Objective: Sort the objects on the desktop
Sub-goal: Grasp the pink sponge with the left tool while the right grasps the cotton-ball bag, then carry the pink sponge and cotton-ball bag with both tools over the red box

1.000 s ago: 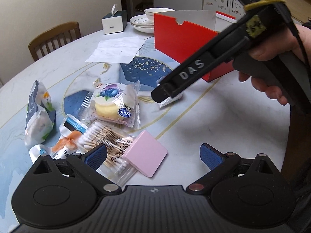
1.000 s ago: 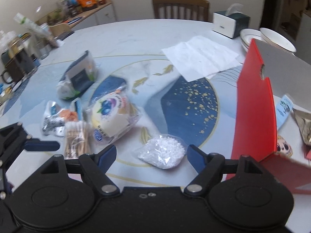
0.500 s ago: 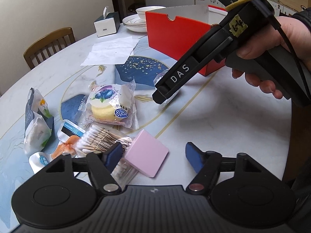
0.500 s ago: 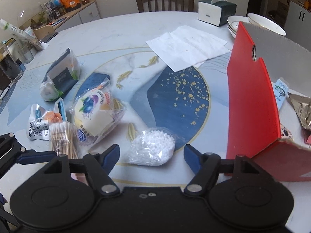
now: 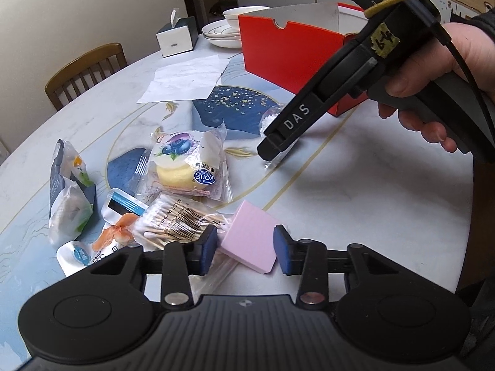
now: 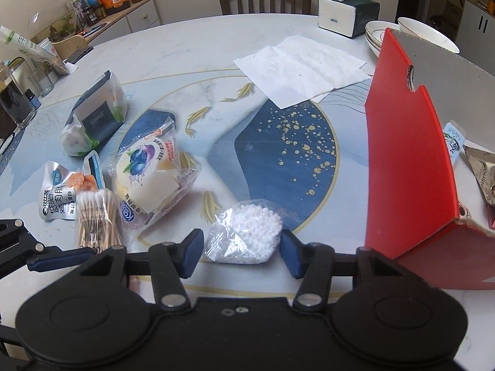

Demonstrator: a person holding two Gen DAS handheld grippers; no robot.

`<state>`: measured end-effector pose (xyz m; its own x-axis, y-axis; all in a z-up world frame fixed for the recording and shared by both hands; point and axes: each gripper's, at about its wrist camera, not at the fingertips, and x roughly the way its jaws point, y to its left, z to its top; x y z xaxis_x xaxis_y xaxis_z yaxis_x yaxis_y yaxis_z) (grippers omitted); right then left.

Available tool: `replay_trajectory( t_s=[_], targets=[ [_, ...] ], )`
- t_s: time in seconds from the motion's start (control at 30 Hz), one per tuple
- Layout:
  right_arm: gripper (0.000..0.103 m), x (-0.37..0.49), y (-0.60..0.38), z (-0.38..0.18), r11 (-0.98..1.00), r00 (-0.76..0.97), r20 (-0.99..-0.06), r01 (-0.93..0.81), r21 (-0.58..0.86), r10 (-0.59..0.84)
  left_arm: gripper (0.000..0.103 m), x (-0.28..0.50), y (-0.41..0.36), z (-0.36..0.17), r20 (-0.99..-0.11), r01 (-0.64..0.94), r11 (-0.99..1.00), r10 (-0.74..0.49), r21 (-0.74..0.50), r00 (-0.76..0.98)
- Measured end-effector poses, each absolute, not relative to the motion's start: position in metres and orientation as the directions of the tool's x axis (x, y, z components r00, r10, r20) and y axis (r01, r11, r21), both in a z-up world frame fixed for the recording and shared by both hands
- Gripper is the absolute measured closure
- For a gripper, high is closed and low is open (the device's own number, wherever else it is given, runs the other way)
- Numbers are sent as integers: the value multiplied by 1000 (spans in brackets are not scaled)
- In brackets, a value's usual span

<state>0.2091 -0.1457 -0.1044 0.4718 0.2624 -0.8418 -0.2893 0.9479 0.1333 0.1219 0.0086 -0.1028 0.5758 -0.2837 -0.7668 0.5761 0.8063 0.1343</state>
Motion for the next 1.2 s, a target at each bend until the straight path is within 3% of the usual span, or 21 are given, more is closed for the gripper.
replay_trajectory(
  t_s=[0.37,1.1,1.2],
  targets=[
    [63,198,-155,-99,943,468,-840,-303,138,273,84,118,9,-97,-751,577,806,-300,130,588],
    [65,161,-182,-88,929,438,-841,-320,186,319,85,122,-22,-99,-764,613,785,-340,90,548],
    [65,159,-189,-88,932,439,-842,-311,185,314,78,125,-25,-103,-773,612,786,-333,90,540]
  ],
)
